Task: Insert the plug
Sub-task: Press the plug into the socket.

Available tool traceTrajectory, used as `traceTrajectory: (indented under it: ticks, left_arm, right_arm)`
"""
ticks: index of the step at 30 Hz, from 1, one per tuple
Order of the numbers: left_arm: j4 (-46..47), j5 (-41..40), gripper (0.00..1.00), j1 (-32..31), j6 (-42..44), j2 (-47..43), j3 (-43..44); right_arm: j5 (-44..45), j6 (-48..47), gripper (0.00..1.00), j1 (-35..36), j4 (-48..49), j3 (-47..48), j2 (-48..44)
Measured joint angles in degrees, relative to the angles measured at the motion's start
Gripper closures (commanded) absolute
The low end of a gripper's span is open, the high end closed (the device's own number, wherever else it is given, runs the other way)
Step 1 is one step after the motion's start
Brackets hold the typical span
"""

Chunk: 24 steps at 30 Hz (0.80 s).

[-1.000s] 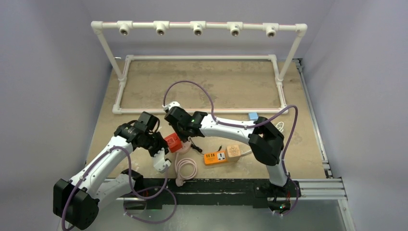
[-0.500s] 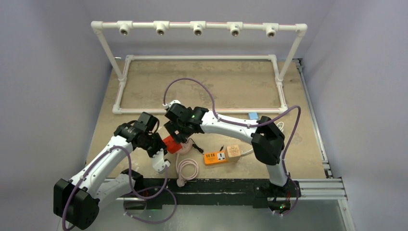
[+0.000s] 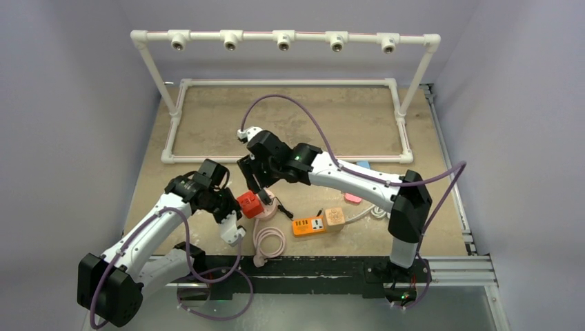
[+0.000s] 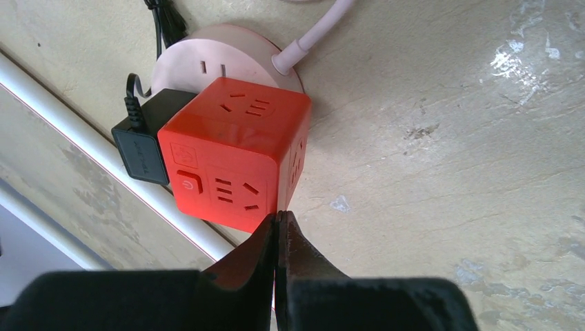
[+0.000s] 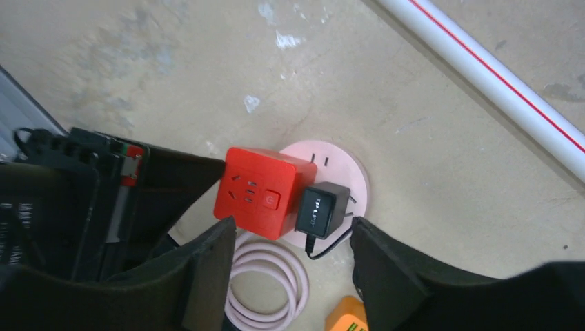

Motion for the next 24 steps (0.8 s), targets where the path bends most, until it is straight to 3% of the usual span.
traceTrajectory:
  ticks: [3,12,17,19,24]
  left_arm:
    - [0.5,0.2,1.0,0.0,0.0,0.0,0.0]
    - [1.2,0.2,0.96,0.0,0.0,0.0,0.0]
    - [1.2,0.3,0.85,0.0,0.0,-0.2,0.0]
    - [1.3,0.5,0.77,0.0,0.0,-0.5,0.0]
    - [1.7,1.5,0.71,0.0,0.0,-0.7,0.0]
  right_arm:
    - [-2.1,0.4,0.52,-1.7,2.4,-1.7,-2.2]
    - [-6.4,1.2,0.59,-5.9,5.4,-9.7,-2.3]
    - [-8.3,1.5,0.63,-6.0,6.1,-11.3,-2.2]
    - [-9.1,1.6,0.63,-6.0,7.0,-12.0,-2.2]
    - [-10.5,1.9,0.67,-6.0,8.2,-14.2,-1.7]
